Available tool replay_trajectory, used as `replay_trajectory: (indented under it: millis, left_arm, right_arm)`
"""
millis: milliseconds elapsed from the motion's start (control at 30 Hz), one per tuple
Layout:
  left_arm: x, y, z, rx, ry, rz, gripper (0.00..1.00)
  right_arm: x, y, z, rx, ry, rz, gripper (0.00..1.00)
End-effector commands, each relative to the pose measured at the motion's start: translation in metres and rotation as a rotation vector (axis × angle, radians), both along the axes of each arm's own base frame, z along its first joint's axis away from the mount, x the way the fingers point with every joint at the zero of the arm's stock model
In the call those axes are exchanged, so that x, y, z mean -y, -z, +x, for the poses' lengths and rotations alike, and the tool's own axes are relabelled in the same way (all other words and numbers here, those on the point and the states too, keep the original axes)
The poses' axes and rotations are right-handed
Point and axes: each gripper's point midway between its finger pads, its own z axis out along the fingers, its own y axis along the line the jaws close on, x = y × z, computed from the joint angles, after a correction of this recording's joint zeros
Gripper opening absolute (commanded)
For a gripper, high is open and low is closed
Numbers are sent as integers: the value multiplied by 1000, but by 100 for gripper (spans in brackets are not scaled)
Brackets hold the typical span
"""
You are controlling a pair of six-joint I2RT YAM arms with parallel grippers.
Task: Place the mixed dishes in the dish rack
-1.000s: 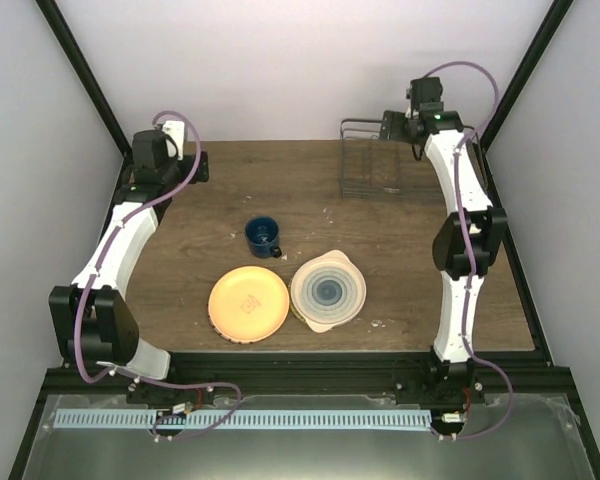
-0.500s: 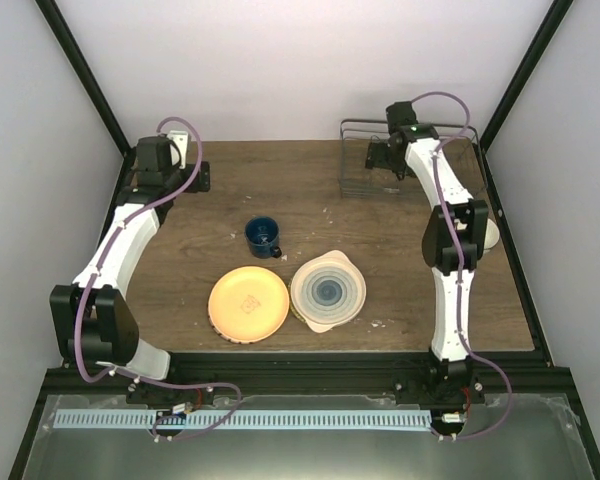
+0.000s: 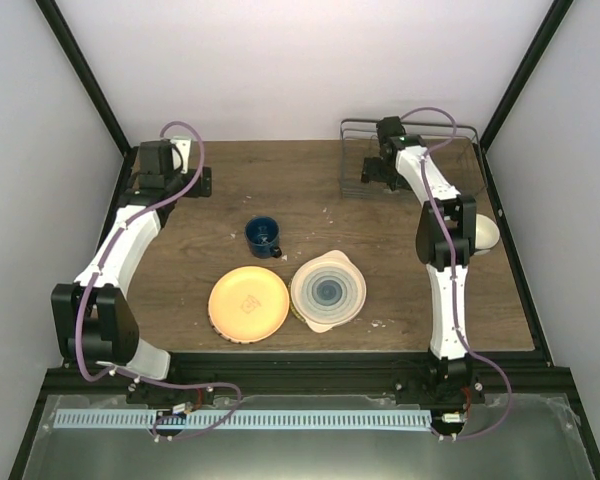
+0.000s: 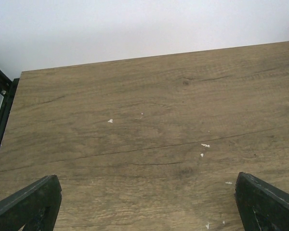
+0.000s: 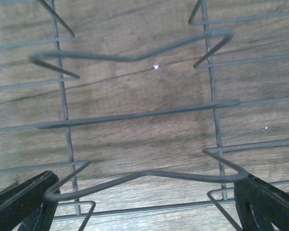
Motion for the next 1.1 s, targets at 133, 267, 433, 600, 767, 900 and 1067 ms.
replay_trajectory:
  millis: [133, 267, 433, 600, 767, 900, 1067]
  left_arm:
    - [7, 16, 3, -38, 34, -4, 100]
    - [9, 20, 4, -49, 40, -7, 100]
    - [10, 24, 5, -60, 44, -12, 100]
    - [10, 26, 4, -65, 44, -10, 100]
    - [10, 27, 2, -74, 46, -11, 100]
    - [10, 27, -1, -75, 47, -16, 100]
    - [11, 29, -5, -78, 52, -16, 100]
  right_arm:
    - [-7, 40, -11, -84, 0, -20, 100]
    - [-19, 46, -13, -94, -15, -2, 100]
    - [-41, 44, -20, -102, -32, 12, 100]
    - [-74, 39, -31, -108, -59, 46, 100]
    - [-107, 33, -43, -123, -93, 69, 100]
    - [-133, 31, -54, -137, -130, 94, 100]
    - [-157, 30, -69, -156, -177, 100, 100]
